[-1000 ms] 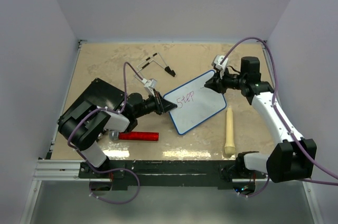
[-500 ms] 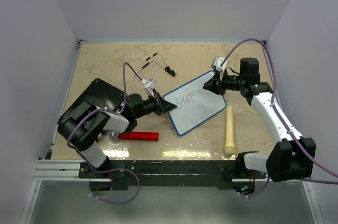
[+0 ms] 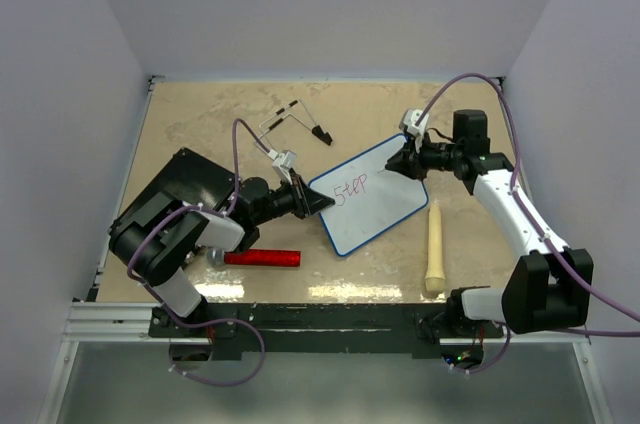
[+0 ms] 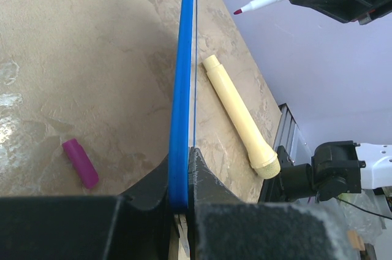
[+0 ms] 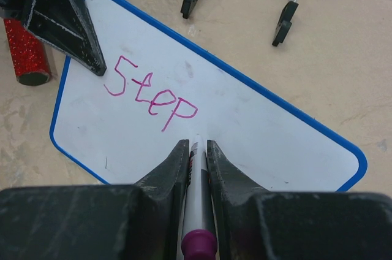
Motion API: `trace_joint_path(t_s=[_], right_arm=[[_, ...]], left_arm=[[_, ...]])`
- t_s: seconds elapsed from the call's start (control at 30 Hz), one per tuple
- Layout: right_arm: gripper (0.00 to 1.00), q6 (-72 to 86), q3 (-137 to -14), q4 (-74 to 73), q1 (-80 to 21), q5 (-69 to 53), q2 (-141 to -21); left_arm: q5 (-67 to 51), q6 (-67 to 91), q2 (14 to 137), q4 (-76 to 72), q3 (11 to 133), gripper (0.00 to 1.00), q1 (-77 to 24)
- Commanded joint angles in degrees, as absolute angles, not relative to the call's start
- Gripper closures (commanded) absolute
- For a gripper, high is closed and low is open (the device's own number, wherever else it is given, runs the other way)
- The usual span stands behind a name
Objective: Write a sentence on the whiteboard
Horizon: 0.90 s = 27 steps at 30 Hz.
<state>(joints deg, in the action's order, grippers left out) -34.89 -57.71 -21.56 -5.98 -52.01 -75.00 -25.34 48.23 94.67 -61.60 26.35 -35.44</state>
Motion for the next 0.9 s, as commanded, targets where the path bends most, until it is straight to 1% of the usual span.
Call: trace_joint_path(t_s=[0.0, 0.53, 0.87], right_arm=[[1.0, -37.18, -59.33, -22.15, -5.8, -54.49, -74.18], [1.0, -37.62, -58.45, -20.48, -6.06, -51.86, -75.15], [1.0, -38.58, -58.97, -21.0, -6.24, -52.47, -75.15]], left_arm=[[-26.54, 45.62, 92.9, -66.36, 25.58, 1.0, -35.95], [-26.54, 45.79, 92.81, -66.88, 25.05, 1.0, -35.95], [-26.54, 46.05, 92.55, -67.67, 24.61, 1.0, -35.86]])
